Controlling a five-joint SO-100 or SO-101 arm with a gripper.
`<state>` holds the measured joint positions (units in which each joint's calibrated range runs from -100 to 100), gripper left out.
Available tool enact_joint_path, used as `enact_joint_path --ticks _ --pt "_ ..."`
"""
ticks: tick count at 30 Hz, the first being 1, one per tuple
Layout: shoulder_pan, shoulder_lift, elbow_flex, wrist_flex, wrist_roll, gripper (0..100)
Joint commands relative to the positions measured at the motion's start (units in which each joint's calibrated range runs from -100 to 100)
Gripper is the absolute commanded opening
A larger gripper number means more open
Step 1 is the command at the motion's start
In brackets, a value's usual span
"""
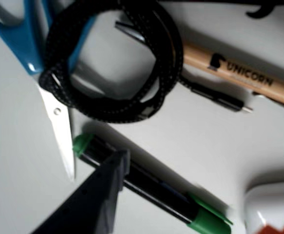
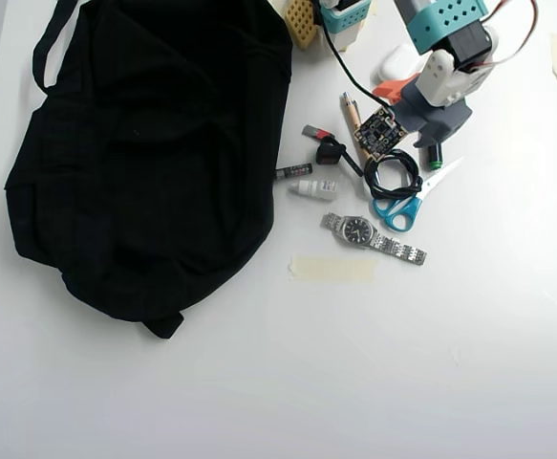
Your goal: Put the usbc cable into the black bag
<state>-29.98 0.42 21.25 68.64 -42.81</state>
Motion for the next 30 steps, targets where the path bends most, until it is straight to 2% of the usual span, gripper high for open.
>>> enact_joint_path --ticks 1,11,19,30 --pt "2.2 -0.7 -2.6 -1.0 -7.4 44" --pt "6.7 -0.3 -2.7 -0.3 -6.6 45" --pt "7.7 0.0 -2.3 -0.9 -0.6 44" --pt "6.4 8.5 -4.4 -5.8 -0.3 44"
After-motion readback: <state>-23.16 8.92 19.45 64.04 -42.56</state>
